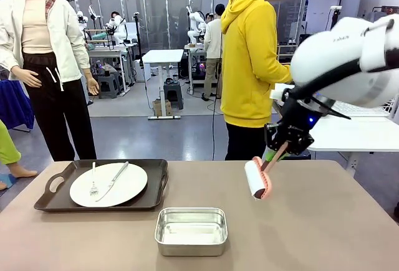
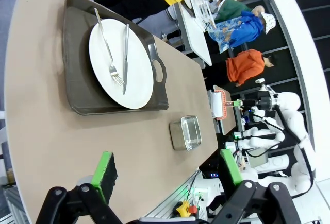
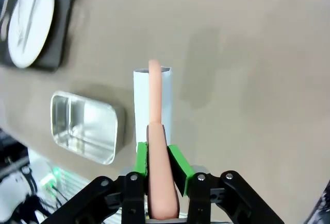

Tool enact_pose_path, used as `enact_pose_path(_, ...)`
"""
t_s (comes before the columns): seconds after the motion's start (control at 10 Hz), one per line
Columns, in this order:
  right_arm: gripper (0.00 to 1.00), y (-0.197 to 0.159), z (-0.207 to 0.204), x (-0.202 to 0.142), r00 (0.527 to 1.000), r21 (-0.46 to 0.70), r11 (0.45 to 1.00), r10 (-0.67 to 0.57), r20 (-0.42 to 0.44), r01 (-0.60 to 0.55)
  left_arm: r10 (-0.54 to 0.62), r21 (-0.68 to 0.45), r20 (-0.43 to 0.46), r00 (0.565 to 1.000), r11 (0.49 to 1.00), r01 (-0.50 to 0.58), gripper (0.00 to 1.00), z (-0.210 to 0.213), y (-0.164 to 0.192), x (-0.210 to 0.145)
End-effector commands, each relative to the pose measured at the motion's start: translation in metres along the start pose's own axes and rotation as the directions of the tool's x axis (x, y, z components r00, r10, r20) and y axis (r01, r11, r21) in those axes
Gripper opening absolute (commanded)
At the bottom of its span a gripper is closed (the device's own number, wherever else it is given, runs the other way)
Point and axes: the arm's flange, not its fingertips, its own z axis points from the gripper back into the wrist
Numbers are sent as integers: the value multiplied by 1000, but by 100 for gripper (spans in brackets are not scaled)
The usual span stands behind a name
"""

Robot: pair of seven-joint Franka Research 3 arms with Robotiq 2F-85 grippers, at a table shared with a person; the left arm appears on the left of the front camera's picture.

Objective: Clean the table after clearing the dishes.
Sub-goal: When the left (or right) Handle tray is removed, use the left hand (or right hand) to clean the left (or right) side of the table with the Lint Roller.

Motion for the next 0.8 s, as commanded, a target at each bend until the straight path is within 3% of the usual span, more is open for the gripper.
enact_pose_path(0.0,17,7,-31,7,998,29,998,-63,12,63,-17,-12,10,1000,1000,17,100,3,-1,0)
enact_pose_path(0.1,17,4,-43,10,999,72,997,-16,-46,19,-17,-12,10,1000,1000,17,100,3,-1,0)
enact_pose_path(0.2,17,-7,-14,0,999,5,999,-42,7,42,-17,-12,10,1000,1000,17,100,3,-1,0)
enact_pose_path(0.5,17,-7,-14,0,999,5,999,-42,7,42,-17,-12,10,1000,1000,17,100,3,-1,0)
enact_pose_path(0.7,22,-8,-48,10,999,71,997,-38,-32,41,-17,-12,10,1000,1000,17,100,3,-1,0)
